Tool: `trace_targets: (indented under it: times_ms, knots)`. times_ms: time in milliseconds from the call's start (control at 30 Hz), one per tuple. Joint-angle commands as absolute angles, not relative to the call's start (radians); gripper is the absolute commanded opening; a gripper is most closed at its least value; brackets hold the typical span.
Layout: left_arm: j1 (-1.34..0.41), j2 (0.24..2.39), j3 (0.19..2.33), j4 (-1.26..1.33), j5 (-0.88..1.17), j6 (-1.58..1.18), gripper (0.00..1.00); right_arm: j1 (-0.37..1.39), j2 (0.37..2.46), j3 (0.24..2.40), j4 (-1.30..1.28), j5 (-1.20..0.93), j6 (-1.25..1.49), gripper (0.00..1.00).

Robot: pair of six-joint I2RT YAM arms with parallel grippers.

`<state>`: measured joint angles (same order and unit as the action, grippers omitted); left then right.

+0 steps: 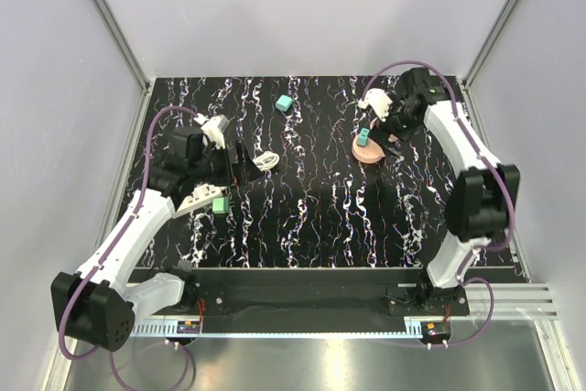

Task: Insert the plug

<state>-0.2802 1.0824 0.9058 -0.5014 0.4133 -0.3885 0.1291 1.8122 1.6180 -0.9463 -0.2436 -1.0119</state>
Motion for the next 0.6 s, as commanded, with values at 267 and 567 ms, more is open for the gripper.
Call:
trace_targets:
  times_ms: [267,567]
  knots:
    - [-0.276,1.144,0.939,-0.462,0.35,-0.371,0.99,0.308,1.344,1.32,-0.636,-0.007,-0.554,1.0]
    - [-0.279,1.213,1.096,-0.463,0.327,-0.452,0.99,0.31,1.145,1.301,-0.552,0.089,0.222,1.0]
